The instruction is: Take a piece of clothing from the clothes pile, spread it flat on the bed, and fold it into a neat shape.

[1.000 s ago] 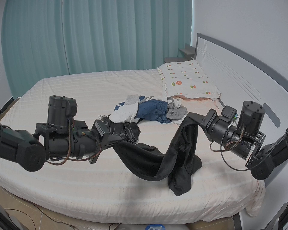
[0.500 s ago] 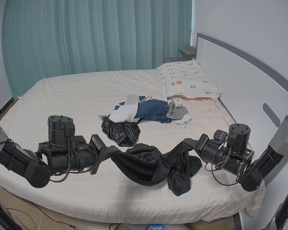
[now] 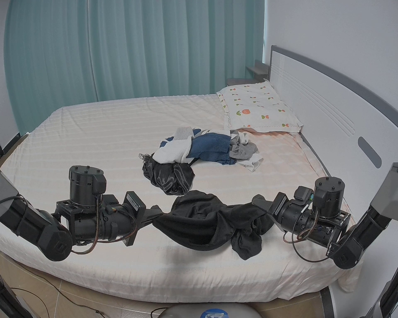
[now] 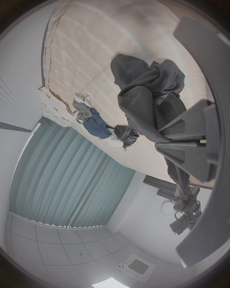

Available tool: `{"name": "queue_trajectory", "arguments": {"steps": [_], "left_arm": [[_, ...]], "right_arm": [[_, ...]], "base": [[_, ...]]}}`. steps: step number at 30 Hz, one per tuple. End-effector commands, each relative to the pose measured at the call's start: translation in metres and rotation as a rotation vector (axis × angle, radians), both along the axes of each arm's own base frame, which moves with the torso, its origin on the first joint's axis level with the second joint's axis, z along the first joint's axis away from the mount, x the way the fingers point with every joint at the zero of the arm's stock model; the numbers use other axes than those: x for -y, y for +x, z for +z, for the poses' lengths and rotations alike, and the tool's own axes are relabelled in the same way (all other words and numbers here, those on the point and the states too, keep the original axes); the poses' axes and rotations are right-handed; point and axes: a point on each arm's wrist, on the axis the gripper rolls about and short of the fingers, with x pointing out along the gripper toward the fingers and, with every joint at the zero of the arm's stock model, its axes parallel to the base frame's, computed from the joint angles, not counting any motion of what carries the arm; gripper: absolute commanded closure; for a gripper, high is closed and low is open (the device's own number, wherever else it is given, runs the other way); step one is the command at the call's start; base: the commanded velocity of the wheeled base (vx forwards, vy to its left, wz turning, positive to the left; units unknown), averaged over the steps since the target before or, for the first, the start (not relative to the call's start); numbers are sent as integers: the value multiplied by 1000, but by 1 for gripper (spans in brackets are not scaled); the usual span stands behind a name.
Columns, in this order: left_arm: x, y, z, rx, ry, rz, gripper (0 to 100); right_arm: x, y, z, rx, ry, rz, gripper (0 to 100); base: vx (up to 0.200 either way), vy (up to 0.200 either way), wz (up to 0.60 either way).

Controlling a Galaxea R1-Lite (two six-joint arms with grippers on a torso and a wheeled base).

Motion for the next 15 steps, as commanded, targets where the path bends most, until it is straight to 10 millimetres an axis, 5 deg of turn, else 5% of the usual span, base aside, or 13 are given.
{"name": "queue_trajectory", "arguments": {"steps": [1,15], "left_arm": [[-3,1,0,-1,-2,11,100],[-7,4,3,1,-12,35,100]], "right_arm": [[0,0,2,8,4,0,100],[-3,-1,14,81,54,-6,100]], "base": [[0,200,0],[0,200,0]]}}
